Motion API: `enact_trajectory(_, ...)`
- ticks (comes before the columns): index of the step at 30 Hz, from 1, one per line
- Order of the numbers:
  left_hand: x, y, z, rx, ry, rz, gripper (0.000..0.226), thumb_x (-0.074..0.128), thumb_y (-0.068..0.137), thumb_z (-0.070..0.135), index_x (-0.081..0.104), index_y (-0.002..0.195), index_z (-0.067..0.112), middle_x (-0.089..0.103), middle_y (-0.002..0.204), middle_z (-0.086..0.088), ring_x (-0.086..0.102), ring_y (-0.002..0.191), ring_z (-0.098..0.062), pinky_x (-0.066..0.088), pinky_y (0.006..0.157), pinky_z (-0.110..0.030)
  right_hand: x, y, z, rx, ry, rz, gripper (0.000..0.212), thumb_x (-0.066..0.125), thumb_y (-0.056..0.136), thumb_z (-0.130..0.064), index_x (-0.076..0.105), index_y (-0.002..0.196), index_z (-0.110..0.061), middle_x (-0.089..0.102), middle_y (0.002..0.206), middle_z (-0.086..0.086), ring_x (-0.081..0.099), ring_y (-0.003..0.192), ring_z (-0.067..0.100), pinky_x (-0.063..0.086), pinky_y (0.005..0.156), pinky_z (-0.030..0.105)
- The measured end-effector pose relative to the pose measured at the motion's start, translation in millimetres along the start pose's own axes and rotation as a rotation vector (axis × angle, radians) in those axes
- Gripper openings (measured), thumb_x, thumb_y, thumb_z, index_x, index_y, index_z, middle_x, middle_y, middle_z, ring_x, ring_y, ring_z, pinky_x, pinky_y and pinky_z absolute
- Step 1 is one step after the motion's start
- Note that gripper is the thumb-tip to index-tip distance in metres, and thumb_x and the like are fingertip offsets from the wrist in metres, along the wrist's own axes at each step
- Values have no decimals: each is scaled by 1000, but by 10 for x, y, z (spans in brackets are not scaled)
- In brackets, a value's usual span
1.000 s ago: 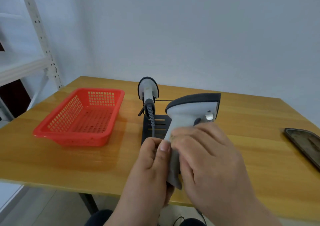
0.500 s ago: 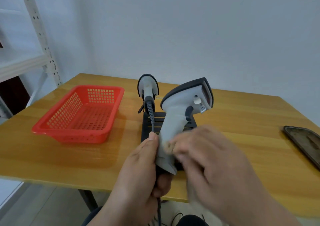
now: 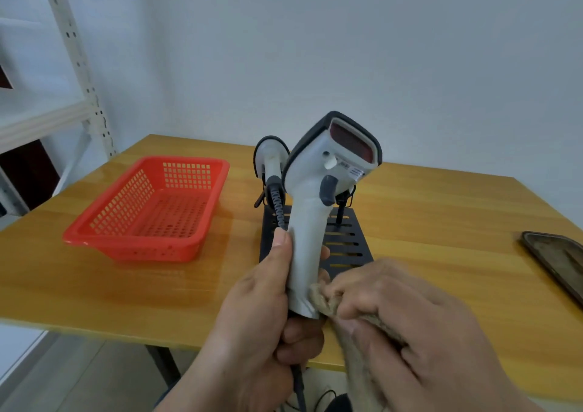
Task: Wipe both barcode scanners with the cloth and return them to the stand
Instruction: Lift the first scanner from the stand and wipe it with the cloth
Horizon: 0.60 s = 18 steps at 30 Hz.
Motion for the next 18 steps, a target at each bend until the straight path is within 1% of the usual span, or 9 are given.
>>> enact_trajectory(2, 19, 3, 6, -9, -12, -29, 59, 49, 88, 51, 64, 104, -4, 51, 56, -5, 25, 28, -6, 17, 31, -9, -48, -4, 78, 10, -70, -27, 9, 56, 84, -11, 58, 81, -20, 59, 94, -19, 60, 90, 4, 44, 73, 15)
enact_trajectory(3, 28, 9, 8, -3, -9, -32, 59, 50, 89, 50, 61, 107, -5, 51, 58, -6, 25, 29, -6, 18, 31, -9, -100, 6, 103, 37, -84, 13, 8, 56, 83, -13, 58, 80, -21, 59, 93, -20, 60, 89, 3, 43, 73, 13)
enact_trajectory(5, 42, 7, 26, 20, 22, -12, 55, 51, 89, 48, 60, 100, -5, 49, 53, -4, 27, 31, -8, 18, 33, -12, -182, 53, 48, 71, -36, 131, 6, 58, 83, -16, 61, 79, -19, 63, 93, -18, 60, 87, -3, 41, 74, 5)
enact_trajectory(6, 51, 4, 32, 37, 46, 1, 49, 50, 89, 48, 60, 93, -1, 47, 49, -3, 29, 32, -9, 18, 34, -14, -175, 75, -21, 44, -7, 154, 6, 59, 85, -16, 62, 80, -18, 65, 94, -17, 60, 88, -3, 42, 76, 6)
enact_trajectory(8, 69, -16, 60, 80, 115, 18, 44, 48, 90, 48, 60, 84, 6, 47, 47, -2, 30, 34, -10, 18, 36, -17, -77, 85, -128, -46, -3, 92, 10, 58, 89, -12, 62, 82, -17, 66, 94, -14, 61, 91, 4, 47, 78, 16)
enact_trajectory(10, 50, -22, 82, 121, 165, 30, 49, 44, 92, 48, 61, 89, 2, 53, 50, -4, 30, 35, -11, 17, 37, -18, -20, 56, -59, -71, -67, -17, 14, 52, 92, -10, 57, 82, -19, 64, 92, -12, 59, 88, 13, 47, 73, 25)
enact_trajectory(13, -4, -13, 121, 162, 185, 57, 60, 40, 95, 49, 65, 86, -4, 54, 50, -8, 29, 33, -12, 18, 36, -16, -73, 22, 80, -61, -222, -91, 16, 51, 82, -3, 54, 78, -18, 62, 86, -9, 57, 79, 18, 46, 65, 31)
enact_trajectory(15, -1, -1, 133, 182, 192, 53, 60, 40, 95, 49, 68, 80, -1, 52, 50, -9, 32, 34, -13, 21, 35, -17, -143, 63, 28, -18, -179, 11, 13, 54, 81, -4, 58, 76, -16, 64, 87, -9, 59, 82, 17, 46, 68, 27)
enact_trajectory(18, 38, -5, 108, 194, 199, -9, 47, 46, 95, 43, 61, 92, -1, 47, 59, -14, 39, 44, -21, 32, 40, -25, -57, 144, -188, -75, -129, 112, 15, 58, 86, -3, 64, 77, -12, 68, 92, -6, 60, 85, 16, 47, 73, 29)
Point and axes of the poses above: each hand's wrist, its own y-axis towards the middle knuckle, its own x-axis out of the palm, z = x × y, the point moved 6 cm from there along y, towards the middle knuckle
